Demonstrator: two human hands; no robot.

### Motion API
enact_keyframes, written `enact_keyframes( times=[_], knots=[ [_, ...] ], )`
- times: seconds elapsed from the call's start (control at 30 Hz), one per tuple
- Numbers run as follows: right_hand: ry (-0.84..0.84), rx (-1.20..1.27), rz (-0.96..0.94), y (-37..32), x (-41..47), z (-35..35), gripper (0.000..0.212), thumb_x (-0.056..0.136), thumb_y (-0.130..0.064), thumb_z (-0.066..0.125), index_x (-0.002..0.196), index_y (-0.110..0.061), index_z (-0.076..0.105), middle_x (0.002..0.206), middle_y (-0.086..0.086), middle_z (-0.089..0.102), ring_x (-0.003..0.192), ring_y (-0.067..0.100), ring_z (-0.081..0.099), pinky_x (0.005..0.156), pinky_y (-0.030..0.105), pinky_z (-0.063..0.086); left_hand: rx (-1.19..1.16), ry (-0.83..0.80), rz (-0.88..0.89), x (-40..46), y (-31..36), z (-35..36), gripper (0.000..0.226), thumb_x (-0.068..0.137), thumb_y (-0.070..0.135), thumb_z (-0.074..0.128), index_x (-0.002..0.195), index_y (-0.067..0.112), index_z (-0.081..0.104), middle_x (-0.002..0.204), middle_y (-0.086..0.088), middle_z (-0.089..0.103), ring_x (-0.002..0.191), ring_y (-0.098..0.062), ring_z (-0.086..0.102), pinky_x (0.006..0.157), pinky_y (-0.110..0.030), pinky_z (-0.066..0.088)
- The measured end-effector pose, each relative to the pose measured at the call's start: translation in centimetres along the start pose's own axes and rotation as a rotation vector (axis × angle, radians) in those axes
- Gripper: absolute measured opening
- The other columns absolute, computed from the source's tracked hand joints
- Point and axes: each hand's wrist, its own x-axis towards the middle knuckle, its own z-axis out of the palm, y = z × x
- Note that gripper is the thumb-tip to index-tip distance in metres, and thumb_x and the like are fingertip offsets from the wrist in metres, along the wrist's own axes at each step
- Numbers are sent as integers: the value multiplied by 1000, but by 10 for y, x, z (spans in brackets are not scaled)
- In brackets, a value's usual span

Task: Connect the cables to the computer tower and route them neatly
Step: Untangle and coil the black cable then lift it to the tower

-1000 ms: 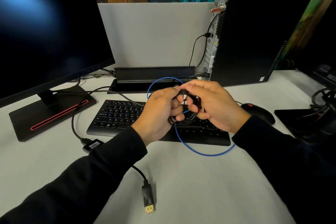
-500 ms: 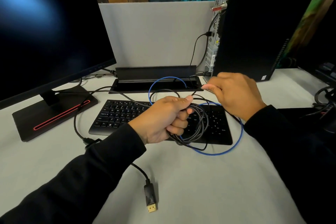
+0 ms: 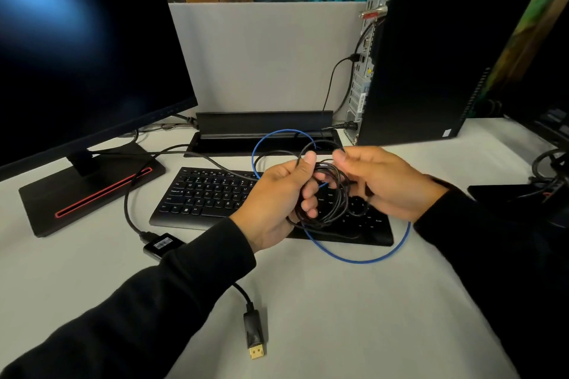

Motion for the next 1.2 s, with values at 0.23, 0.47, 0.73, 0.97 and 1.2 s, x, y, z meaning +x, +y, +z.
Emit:
enact_keyframes(
  times=[0.23,0.47,0.73,0.97,1.2],
  knots=[
    [-52,281,-10,-2,-2,12,17,97,-29,58,99,-14,49,65,5,46,56,18,47,74,39,54,-25,-50,6,0,3,-5,31,105,36,50,90,11,62,56,3,35,44,-8,32,52,-26,44],
    [37,183,-74,-4,2,4,16,106,-10,52,102,-4,66,57,-3,44,49,9,35,58,31,27,-18,-198,-189,-3,20,-2,60,103,57,32,87,6,59,59,-2,29,50,-18,41,91,-35,53],
    [23,176,-123,-5,-1,1,15,97,-6,61,100,6,69,65,6,50,53,11,38,57,24,36,19,-206,-87,-2,15,-9,38,109,24,42,89,7,70,60,-1,42,54,-15,47,99,-42,54],
    [-96,324,-80,-10,-2,14,17,93,-23,60,90,-8,52,55,0,37,52,15,44,62,33,48,-195,-130,18,-1,10,5,48,108,32,44,71,16,68,55,6,30,46,-7,22,48,-21,34],
    [-93,393,-110,-18,-5,18,14,102,-8,53,112,-13,61,55,6,41,50,17,45,56,33,49,-126,-105,51,-3,9,6,42,104,39,48,72,13,55,57,4,27,47,-8,23,44,-20,26]
  ],
)
